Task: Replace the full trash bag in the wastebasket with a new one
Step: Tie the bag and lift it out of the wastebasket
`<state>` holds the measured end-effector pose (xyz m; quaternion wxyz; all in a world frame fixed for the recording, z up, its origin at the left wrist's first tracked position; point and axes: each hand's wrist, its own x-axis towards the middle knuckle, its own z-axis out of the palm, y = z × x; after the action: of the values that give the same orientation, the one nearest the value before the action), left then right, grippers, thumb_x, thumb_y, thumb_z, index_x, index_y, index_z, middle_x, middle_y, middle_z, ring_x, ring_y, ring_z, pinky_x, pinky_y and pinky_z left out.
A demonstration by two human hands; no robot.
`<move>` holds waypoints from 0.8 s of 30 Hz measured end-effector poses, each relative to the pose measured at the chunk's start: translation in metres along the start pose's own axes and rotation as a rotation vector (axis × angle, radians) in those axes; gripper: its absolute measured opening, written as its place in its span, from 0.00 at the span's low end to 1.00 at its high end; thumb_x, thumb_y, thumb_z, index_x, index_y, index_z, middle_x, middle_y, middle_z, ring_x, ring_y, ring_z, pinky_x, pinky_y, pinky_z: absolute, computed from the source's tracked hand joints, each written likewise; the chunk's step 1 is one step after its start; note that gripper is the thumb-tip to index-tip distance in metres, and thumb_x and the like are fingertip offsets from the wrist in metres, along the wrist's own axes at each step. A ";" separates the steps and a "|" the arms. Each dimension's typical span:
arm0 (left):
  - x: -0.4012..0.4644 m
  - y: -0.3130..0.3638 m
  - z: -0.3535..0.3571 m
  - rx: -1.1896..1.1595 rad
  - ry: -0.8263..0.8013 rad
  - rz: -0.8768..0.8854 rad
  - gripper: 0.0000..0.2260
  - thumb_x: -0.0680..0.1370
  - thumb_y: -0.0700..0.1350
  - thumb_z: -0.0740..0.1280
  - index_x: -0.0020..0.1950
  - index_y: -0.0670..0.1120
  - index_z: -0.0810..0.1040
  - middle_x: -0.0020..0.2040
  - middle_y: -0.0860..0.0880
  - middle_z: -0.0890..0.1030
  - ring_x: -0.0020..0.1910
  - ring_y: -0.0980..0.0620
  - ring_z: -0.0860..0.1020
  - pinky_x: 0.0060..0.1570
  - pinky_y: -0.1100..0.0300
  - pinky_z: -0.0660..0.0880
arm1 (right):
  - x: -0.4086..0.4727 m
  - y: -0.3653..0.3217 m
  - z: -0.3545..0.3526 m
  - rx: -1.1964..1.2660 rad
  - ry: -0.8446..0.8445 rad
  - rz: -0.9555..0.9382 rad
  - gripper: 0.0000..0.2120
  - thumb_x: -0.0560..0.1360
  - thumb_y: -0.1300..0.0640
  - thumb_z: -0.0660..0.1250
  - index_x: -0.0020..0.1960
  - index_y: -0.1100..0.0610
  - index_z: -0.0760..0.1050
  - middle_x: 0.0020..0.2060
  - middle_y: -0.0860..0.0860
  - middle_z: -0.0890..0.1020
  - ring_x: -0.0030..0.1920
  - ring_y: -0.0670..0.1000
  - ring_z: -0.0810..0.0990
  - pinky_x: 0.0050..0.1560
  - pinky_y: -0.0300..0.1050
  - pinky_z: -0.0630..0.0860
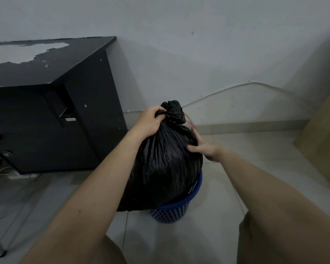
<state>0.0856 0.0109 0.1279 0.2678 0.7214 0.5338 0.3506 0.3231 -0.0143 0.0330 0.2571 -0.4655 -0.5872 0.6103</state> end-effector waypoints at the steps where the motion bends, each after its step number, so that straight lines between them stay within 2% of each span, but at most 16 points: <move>1: 0.000 0.000 0.001 -0.016 -0.008 -0.003 0.06 0.81 0.40 0.67 0.53 0.49 0.81 0.48 0.51 0.82 0.55 0.48 0.80 0.56 0.57 0.74 | 0.001 0.006 0.003 0.007 0.021 -0.015 0.63 0.64 0.50 0.81 0.81 0.45 0.37 0.77 0.50 0.62 0.75 0.51 0.64 0.76 0.53 0.60; 3: 0.001 0.001 0.004 -0.020 -0.014 -0.006 0.06 0.80 0.40 0.67 0.55 0.50 0.80 0.51 0.50 0.82 0.57 0.48 0.80 0.58 0.58 0.73 | 0.006 0.009 0.009 0.018 0.086 -0.060 0.60 0.66 0.55 0.80 0.82 0.48 0.41 0.76 0.52 0.65 0.74 0.52 0.67 0.75 0.57 0.63; 4: 0.001 0.000 0.004 -0.011 -0.008 -0.008 0.08 0.80 0.41 0.68 0.58 0.50 0.78 0.54 0.50 0.81 0.59 0.48 0.79 0.60 0.58 0.72 | 0.008 0.009 0.010 0.018 0.106 -0.094 0.57 0.65 0.55 0.81 0.81 0.48 0.47 0.74 0.52 0.69 0.72 0.51 0.70 0.73 0.56 0.65; 6: -0.001 -0.002 0.002 -0.013 -0.012 -0.054 0.19 0.79 0.46 0.69 0.69 0.52 0.70 0.62 0.48 0.79 0.62 0.48 0.77 0.64 0.55 0.71 | 0.012 0.013 0.008 -0.003 0.116 -0.106 0.48 0.61 0.46 0.84 0.75 0.46 0.64 0.67 0.47 0.77 0.66 0.48 0.76 0.69 0.52 0.71; 8: -0.004 -0.003 -0.001 -0.051 -0.035 -0.113 0.32 0.77 0.52 0.71 0.76 0.58 0.57 0.70 0.46 0.74 0.67 0.47 0.74 0.68 0.52 0.69 | 0.014 0.018 0.007 -0.016 0.109 -0.066 0.41 0.54 0.38 0.84 0.64 0.42 0.73 0.60 0.43 0.81 0.60 0.44 0.80 0.67 0.50 0.73; 10: -0.007 -0.003 -0.004 -0.057 -0.041 -0.122 0.38 0.76 0.57 0.71 0.78 0.60 0.50 0.77 0.45 0.66 0.74 0.46 0.67 0.67 0.56 0.64 | 0.018 0.023 0.007 -0.015 0.117 -0.043 0.38 0.53 0.37 0.84 0.60 0.42 0.76 0.59 0.44 0.82 0.59 0.45 0.81 0.66 0.50 0.74; 13: -0.014 -0.006 -0.012 0.005 -0.049 -0.135 0.40 0.74 0.68 0.67 0.80 0.60 0.50 0.79 0.49 0.63 0.75 0.49 0.64 0.61 0.59 0.62 | 0.021 0.026 0.006 -0.008 0.128 -0.014 0.37 0.54 0.38 0.85 0.60 0.46 0.78 0.57 0.45 0.84 0.58 0.47 0.83 0.64 0.51 0.76; 16: -0.029 -0.024 -0.030 0.044 -0.043 -0.196 0.46 0.68 0.79 0.60 0.80 0.62 0.49 0.80 0.52 0.59 0.77 0.50 0.61 0.69 0.54 0.61 | 0.019 0.024 0.007 -0.011 0.137 0.008 0.36 0.53 0.39 0.85 0.58 0.47 0.80 0.54 0.45 0.85 0.55 0.47 0.84 0.60 0.48 0.77; 19: -0.059 -0.065 -0.053 -0.001 -0.106 -0.368 0.53 0.62 0.83 0.58 0.81 0.62 0.46 0.82 0.53 0.53 0.79 0.51 0.56 0.75 0.49 0.56 | 0.017 0.026 0.006 -0.003 0.162 0.017 0.36 0.52 0.38 0.85 0.56 0.47 0.80 0.52 0.44 0.86 0.54 0.47 0.84 0.58 0.47 0.78; 21: -0.085 -0.090 -0.059 -0.103 -0.275 -0.506 0.59 0.57 0.85 0.59 0.81 0.60 0.48 0.81 0.53 0.56 0.75 0.52 0.61 0.72 0.54 0.61 | 0.016 0.030 0.004 0.015 0.194 0.027 0.38 0.52 0.38 0.84 0.58 0.49 0.79 0.54 0.47 0.86 0.55 0.49 0.84 0.61 0.50 0.77; 23: -0.103 -0.101 -0.054 -0.219 -0.366 -0.493 0.62 0.54 0.84 0.64 0.81 0.59 0.48 0.78 0.54 0.60 0.70 0.56 0.64 0.61 0.64 0.67 | 0.016 0.034 0.004 0.017 0.205 0.036 0.40 0.54 0.39 0.84 0.62 0.52 0.78 0.56 0.49 0.85 0.57 0.51 0.83 0.63 0.52 0.77; 24: -0.108 -0.103 -0.048 -0.267 -0.364 -0.448 0.61 0.55 0.82 0.66 0.81 0.60 0.46 0.77 0.55 0.60 0.70 0.56 0.64 0.59 0.66 0.67 | 0.016 0.035 0.004 0.016 0.204 0.043 0.40 0.56 0.40 0.84 0.64 0.53 0.78 0.56 0.49 0.84 0.57 0.51 0.82 0.63 0.52 0.76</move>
<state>-0.0324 -0.0622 0.0555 0.5220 0.5951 0.5721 0.2149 0.3206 -0.0091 -0.0052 0.3061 -0.5354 -0.5431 0.5699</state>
